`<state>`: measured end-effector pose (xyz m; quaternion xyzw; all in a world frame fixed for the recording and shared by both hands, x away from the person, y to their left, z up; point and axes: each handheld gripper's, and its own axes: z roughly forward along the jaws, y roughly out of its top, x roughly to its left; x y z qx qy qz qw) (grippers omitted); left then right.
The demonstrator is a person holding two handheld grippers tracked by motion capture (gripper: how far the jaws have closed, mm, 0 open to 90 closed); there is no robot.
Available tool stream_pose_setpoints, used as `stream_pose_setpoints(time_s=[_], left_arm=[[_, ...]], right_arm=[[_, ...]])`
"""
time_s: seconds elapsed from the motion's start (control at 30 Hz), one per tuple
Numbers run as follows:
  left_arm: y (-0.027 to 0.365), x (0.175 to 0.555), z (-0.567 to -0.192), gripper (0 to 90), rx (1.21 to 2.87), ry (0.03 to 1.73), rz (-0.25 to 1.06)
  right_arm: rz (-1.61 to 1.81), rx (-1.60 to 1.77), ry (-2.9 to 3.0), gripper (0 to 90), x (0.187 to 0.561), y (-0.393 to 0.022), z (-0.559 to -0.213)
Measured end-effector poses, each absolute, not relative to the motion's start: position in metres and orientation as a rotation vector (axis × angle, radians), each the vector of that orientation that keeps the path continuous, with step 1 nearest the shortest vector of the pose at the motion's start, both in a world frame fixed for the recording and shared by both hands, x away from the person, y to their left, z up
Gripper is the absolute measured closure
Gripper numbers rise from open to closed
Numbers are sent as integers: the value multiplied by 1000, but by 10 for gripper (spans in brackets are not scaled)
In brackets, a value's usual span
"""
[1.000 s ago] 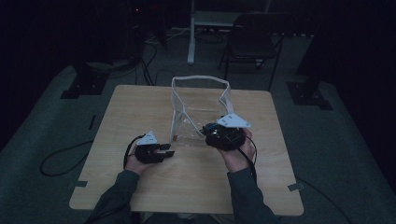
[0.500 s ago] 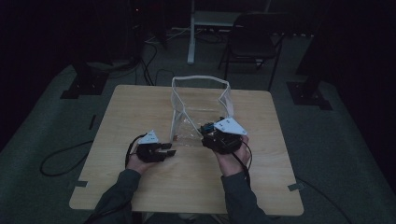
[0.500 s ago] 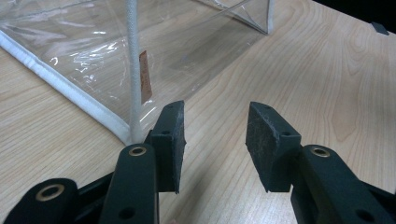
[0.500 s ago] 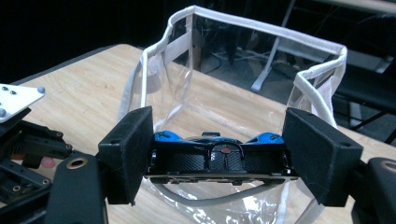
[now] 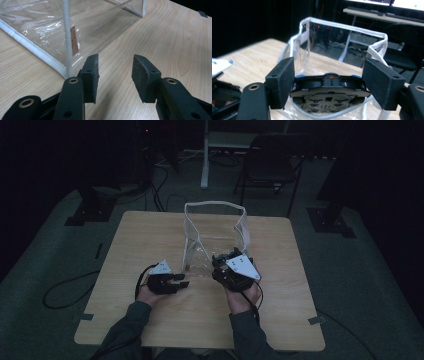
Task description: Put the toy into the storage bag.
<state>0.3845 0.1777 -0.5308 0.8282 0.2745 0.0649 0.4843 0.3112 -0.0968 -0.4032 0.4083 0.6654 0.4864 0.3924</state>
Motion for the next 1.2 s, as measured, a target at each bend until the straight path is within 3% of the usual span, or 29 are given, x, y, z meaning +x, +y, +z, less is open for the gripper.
stream_pose_setpoints(time_s=[0.03, 0.07, 0.1, 0.43, 1.2], left_arm=[[177, 385, -531, 576, 2012, 668, 154], [177, 385, -531, 576, 2015, 665, 157], [177, 385, -531, 576, 2017, 663, 157], [174, 386, -532, 573, 2017, 659, 147], [180, 382, -531, 572, 2015, 670, 163]], right_arm=[[1239, 1044, 1684, 631, 311, -95, -404], [1287, 997, 1621, 818, 304, -97, -404], [1305, 994, 1579, 894, 300, -97, -401], [1261, 1043, 1612, 898, 304, -103, -400], [1223, 1059, 1635, 810, 310, -123, -408]])
